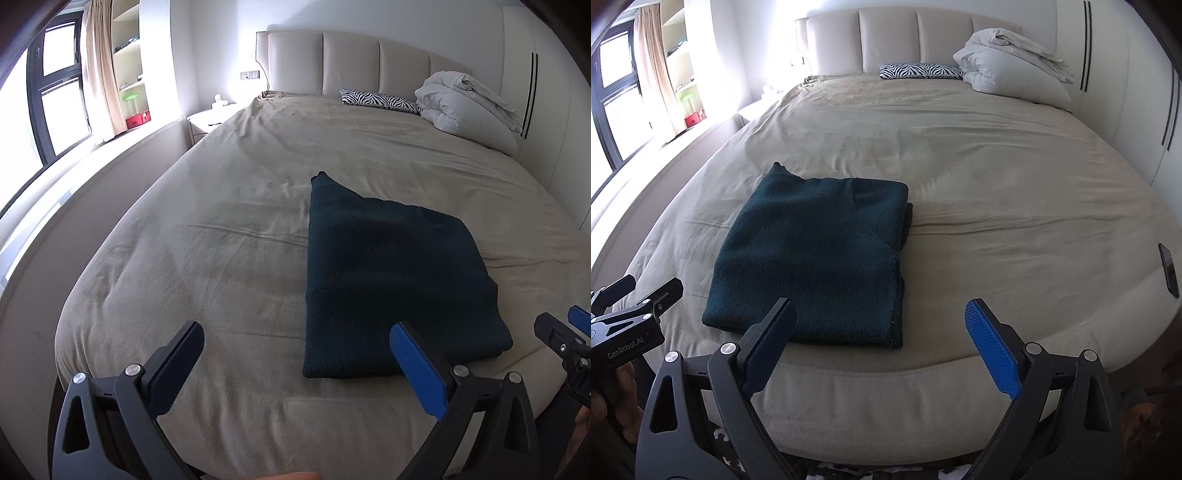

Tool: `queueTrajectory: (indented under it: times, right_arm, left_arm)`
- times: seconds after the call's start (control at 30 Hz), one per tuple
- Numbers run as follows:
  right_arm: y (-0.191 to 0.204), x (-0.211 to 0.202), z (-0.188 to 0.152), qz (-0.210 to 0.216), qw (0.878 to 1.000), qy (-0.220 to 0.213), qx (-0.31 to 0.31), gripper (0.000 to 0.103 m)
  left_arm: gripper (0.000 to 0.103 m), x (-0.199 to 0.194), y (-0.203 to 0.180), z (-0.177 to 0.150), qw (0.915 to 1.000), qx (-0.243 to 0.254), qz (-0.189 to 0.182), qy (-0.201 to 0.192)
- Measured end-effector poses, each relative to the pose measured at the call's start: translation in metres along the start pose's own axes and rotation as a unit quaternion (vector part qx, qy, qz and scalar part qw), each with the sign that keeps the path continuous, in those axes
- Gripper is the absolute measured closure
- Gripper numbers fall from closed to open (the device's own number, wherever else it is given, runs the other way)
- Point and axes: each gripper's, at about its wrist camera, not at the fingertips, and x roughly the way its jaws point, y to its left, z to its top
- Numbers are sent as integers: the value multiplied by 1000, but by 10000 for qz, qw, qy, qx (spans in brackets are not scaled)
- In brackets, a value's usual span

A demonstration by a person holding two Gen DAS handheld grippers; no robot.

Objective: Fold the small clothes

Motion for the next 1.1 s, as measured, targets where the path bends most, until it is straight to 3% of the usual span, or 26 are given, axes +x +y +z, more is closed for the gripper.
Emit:
queueTrajectory:
  times: [1.1]
  right_arm:
    - [-8,3,-2,26,10000,91,11,10]
  left_arm:
    - [0,-1,-4,-3,10000,44,-14,-14]
